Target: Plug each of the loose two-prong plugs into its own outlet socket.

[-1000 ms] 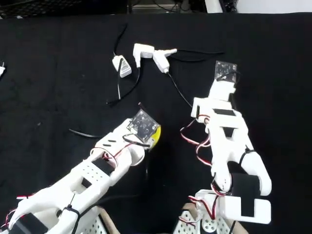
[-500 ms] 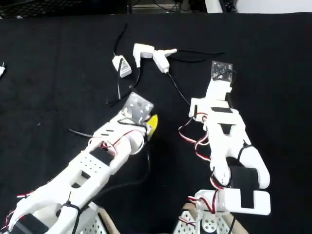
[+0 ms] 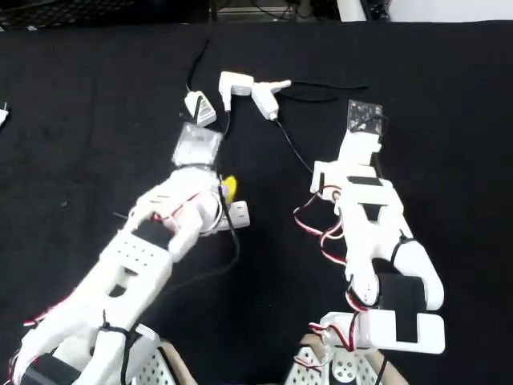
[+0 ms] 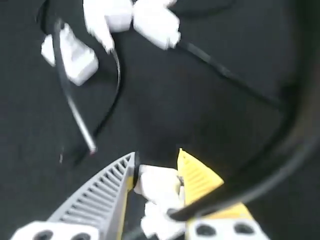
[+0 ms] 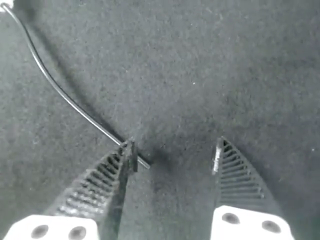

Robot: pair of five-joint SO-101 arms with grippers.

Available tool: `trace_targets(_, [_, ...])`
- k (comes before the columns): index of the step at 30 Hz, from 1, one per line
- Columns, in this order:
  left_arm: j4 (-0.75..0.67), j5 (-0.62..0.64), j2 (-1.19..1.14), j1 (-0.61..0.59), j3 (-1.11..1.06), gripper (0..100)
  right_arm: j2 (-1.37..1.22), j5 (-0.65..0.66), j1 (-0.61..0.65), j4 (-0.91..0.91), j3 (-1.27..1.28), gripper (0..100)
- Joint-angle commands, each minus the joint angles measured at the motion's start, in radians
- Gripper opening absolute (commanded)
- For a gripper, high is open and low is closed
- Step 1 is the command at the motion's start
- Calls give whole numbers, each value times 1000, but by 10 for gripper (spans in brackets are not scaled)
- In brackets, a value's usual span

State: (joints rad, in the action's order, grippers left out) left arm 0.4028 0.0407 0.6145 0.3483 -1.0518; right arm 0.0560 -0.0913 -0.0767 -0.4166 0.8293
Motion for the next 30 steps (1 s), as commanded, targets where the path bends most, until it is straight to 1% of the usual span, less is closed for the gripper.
trace_targets(1, [290, 51, 25, -12, 194, 29, 5, -3, 15, -3, -42, 237])
trace_targets(4, [282, 49, 15, -7, 248, 29, 7, -3, 15, -3, -42, 237])
trace_targets(5, [305, 38, 14, -2, 262, 29, 7, -3, 15, -3, -42, 237])
trace_targets(8, [428, 9, 14, 73, 288, 29, 8, -3, 15, -3, -41, 237])
trace_targets(11, [532, 63, 15, 130, 302, 29, 8, -3, 15, -5, -41, 237])
trace_targets(13, [554, 104, 15, 148, 300, 29, 10, -3, 12, -5, -39, 237])
trace_targets(15, [555, 103, 14, 150, 298, 29, 12, -6, 11, -5, -39, 237])
trace_targets(21, [554, 9, 14, 165, 295, 29, 12, -6, 9, -5, -39, 237])
trace_targets(25, [555, 2, 12, 185, 292, 29, 12, -6, 9, -5, -39, 237])
trace_targets(28, [629, -60, 12, 237, 298, 29, 12, -5, 11, -5, -39, 237])
trace_targets(30, [678, -75, 12, 271, 297, 29, 12, -5, 11, -5, -39, 237])
